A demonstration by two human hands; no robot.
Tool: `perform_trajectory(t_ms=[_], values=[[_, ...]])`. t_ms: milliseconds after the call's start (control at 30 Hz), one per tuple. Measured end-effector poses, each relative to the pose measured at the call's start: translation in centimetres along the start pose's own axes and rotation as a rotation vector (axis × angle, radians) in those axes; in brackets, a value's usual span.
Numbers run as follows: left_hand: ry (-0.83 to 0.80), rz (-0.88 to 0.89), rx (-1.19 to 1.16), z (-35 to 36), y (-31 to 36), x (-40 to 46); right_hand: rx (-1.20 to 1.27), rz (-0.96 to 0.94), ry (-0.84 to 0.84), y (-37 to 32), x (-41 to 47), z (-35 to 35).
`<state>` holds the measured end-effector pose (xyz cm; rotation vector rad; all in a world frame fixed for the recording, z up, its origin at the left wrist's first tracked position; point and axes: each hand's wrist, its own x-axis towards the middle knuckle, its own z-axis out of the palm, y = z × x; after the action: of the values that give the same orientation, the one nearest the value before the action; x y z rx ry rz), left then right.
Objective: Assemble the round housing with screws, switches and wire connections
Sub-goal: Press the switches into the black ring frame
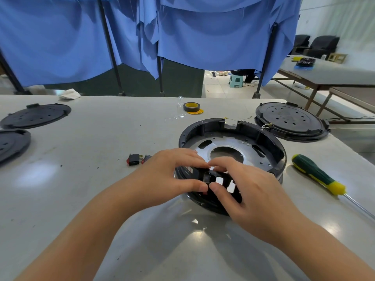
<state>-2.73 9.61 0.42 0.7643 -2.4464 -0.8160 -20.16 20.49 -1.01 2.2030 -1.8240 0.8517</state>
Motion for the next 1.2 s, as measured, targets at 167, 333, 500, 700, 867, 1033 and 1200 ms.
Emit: perform_trajectory(t_ms=[167,333,500,700,867,1033,1200], values=[[-0.026,0.012,-0.059,-0.3,-0.1,0.1,-0.023,0.012,0.021,0.0,-0.1,0.3],[-0.022,0.008,-0.082,-0.4,-0.3,0.2,-0.038,0.033,0.045,-0.1,-0.1,0.4],[0.003,0.018,-0.088,-0.3,-0.3,0.2,-0.008,0.036,0.039,-0.3,0.0,0.3],[0.027,-0.003,-0.067,-0.1,-0.4,0.3,0.044,0.054,0.031,-0.5,0.1,0.3],[0.031,-0.018,-0.065,-0.1,-0.3,0.2,0.012,0.066,0.026,-0.6,0.2,0.5],[0.090,-0.020,-0.085,0.3,-0.2,0.3,-0.001,0.079,0.077,-0.6,0.3,0.7],[0.141,-0.015,-0.111,0.7,-0.1,0.4,0.037,0.089,0.059,-0.4,0.2,0.4]])
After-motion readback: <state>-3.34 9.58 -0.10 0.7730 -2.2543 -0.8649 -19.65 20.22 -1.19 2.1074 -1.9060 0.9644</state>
